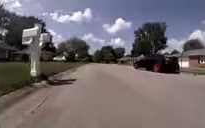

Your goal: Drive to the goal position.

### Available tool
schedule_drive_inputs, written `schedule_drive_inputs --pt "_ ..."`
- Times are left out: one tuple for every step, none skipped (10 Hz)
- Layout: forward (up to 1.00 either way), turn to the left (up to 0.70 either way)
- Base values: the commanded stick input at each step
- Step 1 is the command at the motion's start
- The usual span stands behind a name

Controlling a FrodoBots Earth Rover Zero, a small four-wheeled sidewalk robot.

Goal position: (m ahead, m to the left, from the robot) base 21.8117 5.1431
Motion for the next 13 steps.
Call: schedule_drive_inputs --pt "1.0 0.17" --pt "1.0 0.11" --pt "1.0 0.03" --pt "1.0 0.02" --pt "1.0 0.02" --pt "1.0 0.03" --pt "1.0 0.03" --pt "1.0 0.02" --pt "1.0 0.02" --pt "1.0 0.03" --pt "1.0 0.03" --pt "1.0 0.03" --pt "1.0 0.03"
